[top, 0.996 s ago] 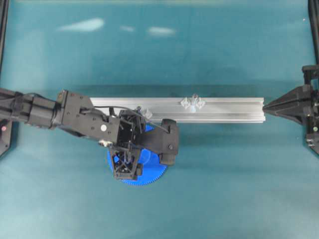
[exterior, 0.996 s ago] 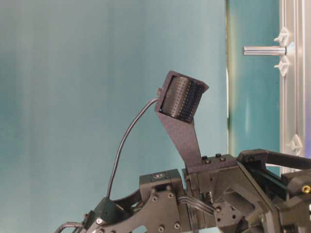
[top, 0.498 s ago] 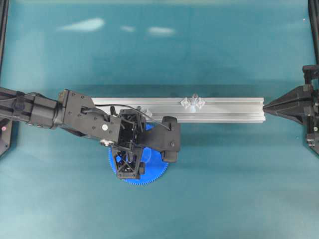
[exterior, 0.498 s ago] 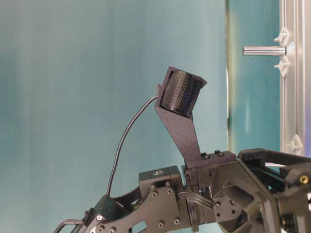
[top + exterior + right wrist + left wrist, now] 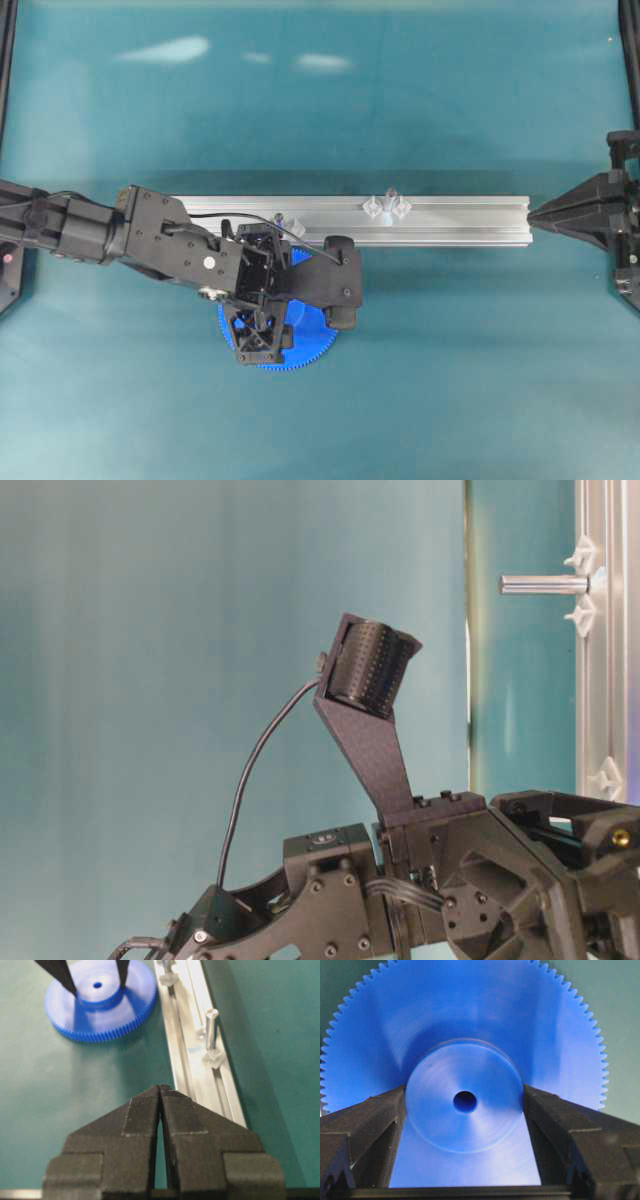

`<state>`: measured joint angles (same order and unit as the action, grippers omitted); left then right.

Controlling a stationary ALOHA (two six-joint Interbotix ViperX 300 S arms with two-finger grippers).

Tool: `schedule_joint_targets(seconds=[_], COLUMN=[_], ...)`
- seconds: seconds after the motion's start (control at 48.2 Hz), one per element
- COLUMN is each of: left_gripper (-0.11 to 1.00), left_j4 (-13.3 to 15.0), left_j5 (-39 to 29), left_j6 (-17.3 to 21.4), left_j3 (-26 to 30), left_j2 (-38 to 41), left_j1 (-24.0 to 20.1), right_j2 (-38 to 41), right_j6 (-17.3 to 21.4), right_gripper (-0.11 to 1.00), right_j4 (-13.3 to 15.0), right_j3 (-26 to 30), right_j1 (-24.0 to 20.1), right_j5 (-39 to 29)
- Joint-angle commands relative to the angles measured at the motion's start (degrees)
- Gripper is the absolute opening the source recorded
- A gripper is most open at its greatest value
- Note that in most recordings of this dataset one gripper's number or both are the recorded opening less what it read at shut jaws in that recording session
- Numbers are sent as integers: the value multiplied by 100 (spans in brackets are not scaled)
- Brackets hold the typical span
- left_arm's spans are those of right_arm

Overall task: Insert the large gear onto the shaft.
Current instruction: 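Close the left gripper on the hub and lift the gear, then carry the gear with the left gripper over the right shaft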

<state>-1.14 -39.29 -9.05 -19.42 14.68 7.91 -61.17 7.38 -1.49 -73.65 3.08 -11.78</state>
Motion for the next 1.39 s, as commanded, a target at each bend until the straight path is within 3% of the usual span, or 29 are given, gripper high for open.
schedule_joint_targets(seconds=[0.0,0.249,0.622,1.017,1.369], left_gripper=[76,76,76,76,76], left_j4=[9,0,9,0,-9], left_j5=[0,-132,-923,-1608,-1793], left_j6=[-9,-18,18,352,650], left_j3=[88,255,668,1230,1934], left_j2=[-79,-281,-431,-457,-510], left_j1=[123,132,158,132,-308], right_j2=[35,35,35,35,35], right_j6=[53,62,141,158,158], right_gripper=[8,8,8,8,8], right_j4=[0,0,0,0,0], right_j3=[53,53,35,18,26], right_j1=[9,9,9,9,9], right_j5=[26,26,26,62,79])
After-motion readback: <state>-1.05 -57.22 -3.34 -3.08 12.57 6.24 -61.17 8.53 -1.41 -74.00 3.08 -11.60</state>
